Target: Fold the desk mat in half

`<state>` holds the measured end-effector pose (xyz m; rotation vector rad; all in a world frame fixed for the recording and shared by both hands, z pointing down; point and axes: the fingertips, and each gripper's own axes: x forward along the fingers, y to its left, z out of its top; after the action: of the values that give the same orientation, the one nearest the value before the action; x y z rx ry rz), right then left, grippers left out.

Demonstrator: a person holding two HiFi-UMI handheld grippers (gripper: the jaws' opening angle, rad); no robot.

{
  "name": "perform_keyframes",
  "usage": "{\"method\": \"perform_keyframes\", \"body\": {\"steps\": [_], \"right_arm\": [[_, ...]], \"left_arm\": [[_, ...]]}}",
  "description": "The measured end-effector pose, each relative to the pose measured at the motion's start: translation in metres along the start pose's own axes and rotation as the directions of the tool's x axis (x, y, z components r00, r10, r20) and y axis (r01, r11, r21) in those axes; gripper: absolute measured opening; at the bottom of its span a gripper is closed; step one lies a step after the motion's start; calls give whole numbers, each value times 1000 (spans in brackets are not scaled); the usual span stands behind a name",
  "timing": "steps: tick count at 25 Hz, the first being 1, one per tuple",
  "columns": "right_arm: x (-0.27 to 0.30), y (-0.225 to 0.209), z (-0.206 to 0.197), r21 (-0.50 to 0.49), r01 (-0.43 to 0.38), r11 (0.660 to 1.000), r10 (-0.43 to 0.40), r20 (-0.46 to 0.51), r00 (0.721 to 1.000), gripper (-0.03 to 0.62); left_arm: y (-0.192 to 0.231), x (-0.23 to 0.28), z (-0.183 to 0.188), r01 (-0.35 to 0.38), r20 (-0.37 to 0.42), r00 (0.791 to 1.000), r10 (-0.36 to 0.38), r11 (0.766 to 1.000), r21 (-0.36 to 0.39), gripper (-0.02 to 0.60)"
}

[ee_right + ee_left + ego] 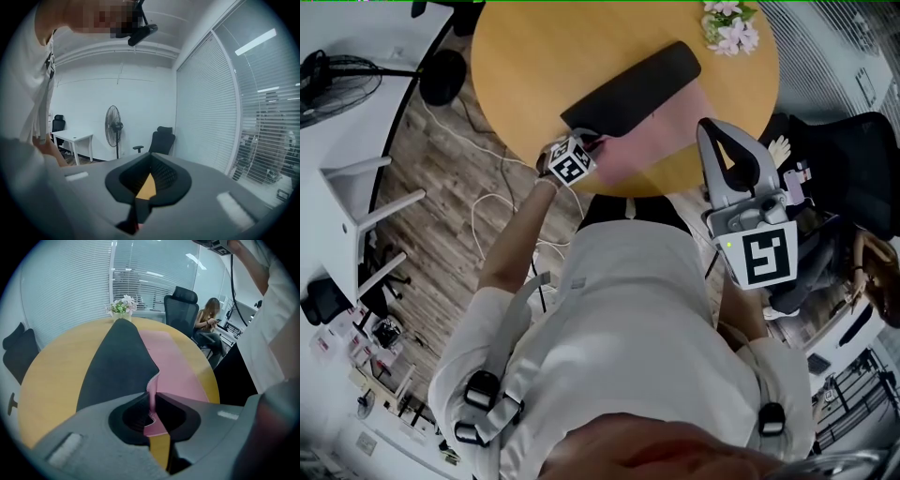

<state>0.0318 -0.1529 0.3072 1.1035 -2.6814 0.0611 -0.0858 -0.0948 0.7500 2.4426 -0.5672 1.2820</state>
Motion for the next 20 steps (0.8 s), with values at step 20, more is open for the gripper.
{"method": "perform_keyframes", "body": {"steps": [20], "right_arm": [[-18, -21, 35, -36, 67, 997, -64, 65, 996, 5]], "left_arm": [[-45, 7, -4, 78, -56, 996, -74, 995, 63, 46]]}}
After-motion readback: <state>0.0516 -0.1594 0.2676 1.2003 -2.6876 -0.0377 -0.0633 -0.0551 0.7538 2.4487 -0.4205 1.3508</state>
